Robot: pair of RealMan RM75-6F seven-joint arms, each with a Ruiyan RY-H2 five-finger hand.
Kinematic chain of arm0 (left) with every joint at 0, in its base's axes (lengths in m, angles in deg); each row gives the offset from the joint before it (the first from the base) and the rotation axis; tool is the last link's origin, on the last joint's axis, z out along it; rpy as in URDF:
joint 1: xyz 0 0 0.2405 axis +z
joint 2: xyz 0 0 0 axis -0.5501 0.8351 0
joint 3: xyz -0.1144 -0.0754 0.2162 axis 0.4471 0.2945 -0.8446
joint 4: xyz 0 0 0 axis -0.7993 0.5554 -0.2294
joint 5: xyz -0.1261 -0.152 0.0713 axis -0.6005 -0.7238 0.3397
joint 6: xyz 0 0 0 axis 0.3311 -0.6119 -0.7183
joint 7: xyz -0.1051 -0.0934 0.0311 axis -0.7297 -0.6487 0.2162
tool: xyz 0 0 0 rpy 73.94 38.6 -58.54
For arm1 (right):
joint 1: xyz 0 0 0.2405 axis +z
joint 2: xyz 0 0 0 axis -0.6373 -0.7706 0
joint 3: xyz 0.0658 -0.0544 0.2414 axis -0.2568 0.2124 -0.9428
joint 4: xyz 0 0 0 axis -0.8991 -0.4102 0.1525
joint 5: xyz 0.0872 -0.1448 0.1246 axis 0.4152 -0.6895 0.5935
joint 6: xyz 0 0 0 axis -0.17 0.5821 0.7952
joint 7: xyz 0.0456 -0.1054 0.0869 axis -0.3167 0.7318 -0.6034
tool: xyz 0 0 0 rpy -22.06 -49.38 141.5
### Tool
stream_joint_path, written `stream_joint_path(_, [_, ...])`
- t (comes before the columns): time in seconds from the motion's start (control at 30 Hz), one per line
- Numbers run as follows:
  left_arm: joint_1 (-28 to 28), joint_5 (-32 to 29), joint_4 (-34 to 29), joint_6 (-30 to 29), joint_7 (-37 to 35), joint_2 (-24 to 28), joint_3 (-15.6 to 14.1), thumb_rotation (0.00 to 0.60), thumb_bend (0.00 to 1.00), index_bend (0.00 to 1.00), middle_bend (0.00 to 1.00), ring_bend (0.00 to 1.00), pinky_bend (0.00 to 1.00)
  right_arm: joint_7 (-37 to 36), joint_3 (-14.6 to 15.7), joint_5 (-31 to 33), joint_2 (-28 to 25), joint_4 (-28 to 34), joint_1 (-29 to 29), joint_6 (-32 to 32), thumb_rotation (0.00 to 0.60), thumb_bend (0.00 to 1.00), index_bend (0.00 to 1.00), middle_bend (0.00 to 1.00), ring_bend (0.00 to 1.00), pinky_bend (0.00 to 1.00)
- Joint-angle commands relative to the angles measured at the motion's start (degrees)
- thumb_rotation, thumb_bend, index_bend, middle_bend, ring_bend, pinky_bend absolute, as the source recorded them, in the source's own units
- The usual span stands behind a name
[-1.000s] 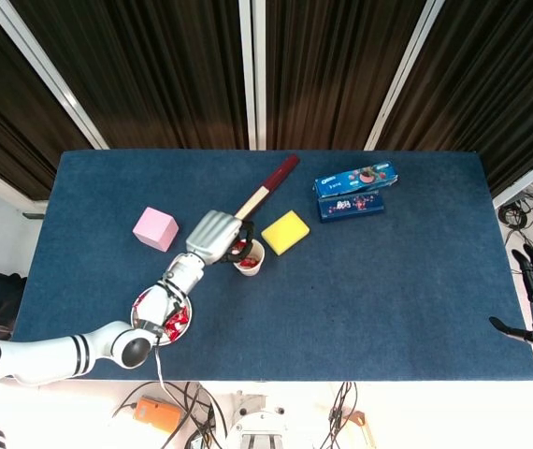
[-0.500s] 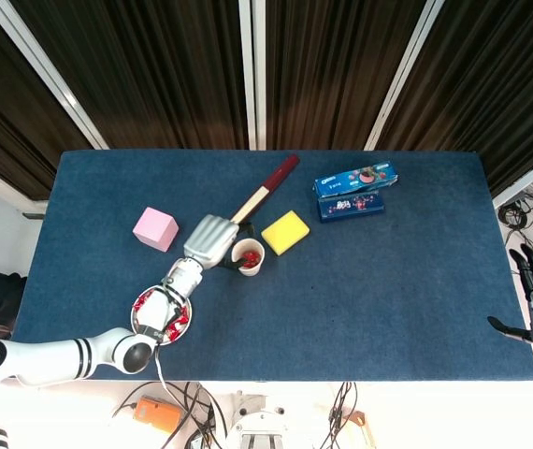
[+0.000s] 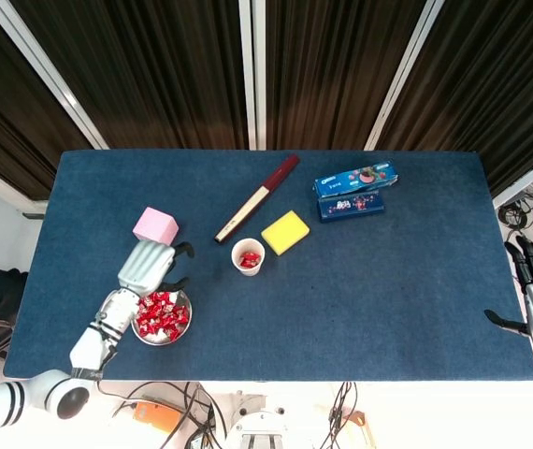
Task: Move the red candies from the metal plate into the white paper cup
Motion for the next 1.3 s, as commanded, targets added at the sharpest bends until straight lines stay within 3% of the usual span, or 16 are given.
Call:
stream_joint_path(0.03, [2.9, 0.9, 0.4, -0.5, 0.7, -0.1, -3.4, 0.600, 0.18, 0.44, 0.99, 0.93, 0.89, 0.2, -0.1, 0.0, -0.1, 0.3, 0.3, 0.4, 0.600, 0.02, 0.00, 0.00, 0.00, 0.00])
stream_joint_path(0.27, [5.7, 1.0, 2.5, -0.2, 2.1, -2.7, -5.8, 0.600, 0.17, 0.44, 0.99, 0.93, 0.89, 1.2, -0.3, -0.2, -0.8, 1.4, 0.5, -0.1, 0.600, 0.02, 0.00, 0.00, 0.00, 0.00])
stream_joint_path(1.07, [6.4, -1.3, 6.1, 4.5, 7.1, -4.8, -4.9, 0.600, 0.21, 0.46, 0.99, 0.93, 0.89, 2.0, -0.1, 0.5, -0.8, 2.1, 0.3, -0.1, 0.600, 0.02, 0.00, 0.00, 0.00, 0.00])
stream_joint_path(1.3, [6.4, -1.3, 7.2, 5.7, 7.4, -5.2, -4.8, 0.576, 0.36, 0.55, 0.99, 0.93, 0.89, 1.9, 0.0, 0.5, -0.7, 2.0, 0.3, 0.0, 0.600, 0.02, 0.00, 0.00, 0.00, 0.00])
